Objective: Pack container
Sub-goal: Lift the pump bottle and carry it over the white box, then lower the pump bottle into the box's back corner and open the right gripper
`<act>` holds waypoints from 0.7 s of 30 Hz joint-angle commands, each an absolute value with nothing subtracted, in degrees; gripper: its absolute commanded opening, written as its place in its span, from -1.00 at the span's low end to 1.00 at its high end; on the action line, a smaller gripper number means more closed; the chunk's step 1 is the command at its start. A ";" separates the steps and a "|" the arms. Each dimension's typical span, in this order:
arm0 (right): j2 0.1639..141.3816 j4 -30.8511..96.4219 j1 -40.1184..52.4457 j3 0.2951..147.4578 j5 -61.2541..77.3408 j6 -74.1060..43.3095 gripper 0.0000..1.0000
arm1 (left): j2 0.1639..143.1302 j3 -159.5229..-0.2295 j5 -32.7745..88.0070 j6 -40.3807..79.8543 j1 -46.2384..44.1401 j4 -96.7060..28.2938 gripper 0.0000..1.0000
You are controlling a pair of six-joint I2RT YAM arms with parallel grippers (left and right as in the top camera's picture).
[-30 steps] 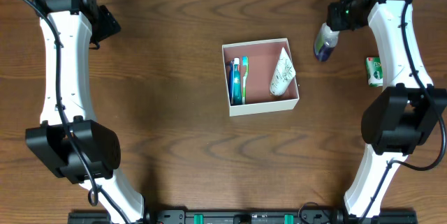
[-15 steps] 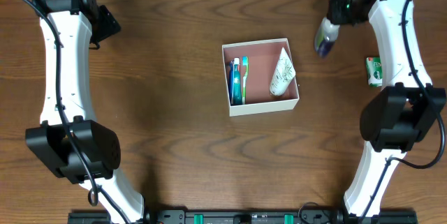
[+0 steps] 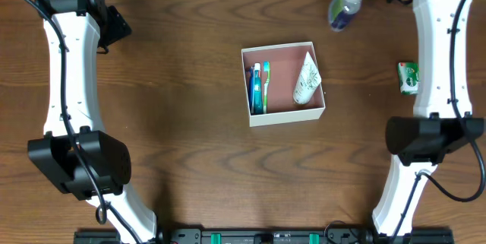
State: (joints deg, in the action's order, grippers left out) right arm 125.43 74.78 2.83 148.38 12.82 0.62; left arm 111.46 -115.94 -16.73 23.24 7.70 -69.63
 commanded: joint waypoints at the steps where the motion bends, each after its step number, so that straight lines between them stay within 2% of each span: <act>1: 124.18 75.70 6.22 152.40 15.51 -0.43 -0.85 | 111.87 -115.57 -17.43 22.74 7.81 -69.80 0.96; 10: 124.18 79.81 12.12 152.92 15.44 -1.34 -0.85 | 111.87 -115.57 -17.43 22.76 7.81 -69.80 0.96; 21: 124.22 85.49 13.04 152.38 14.37 -1.87 -0.88 | 111.87 -115.57 -17.43 22.74 7.81 -69.80 0.96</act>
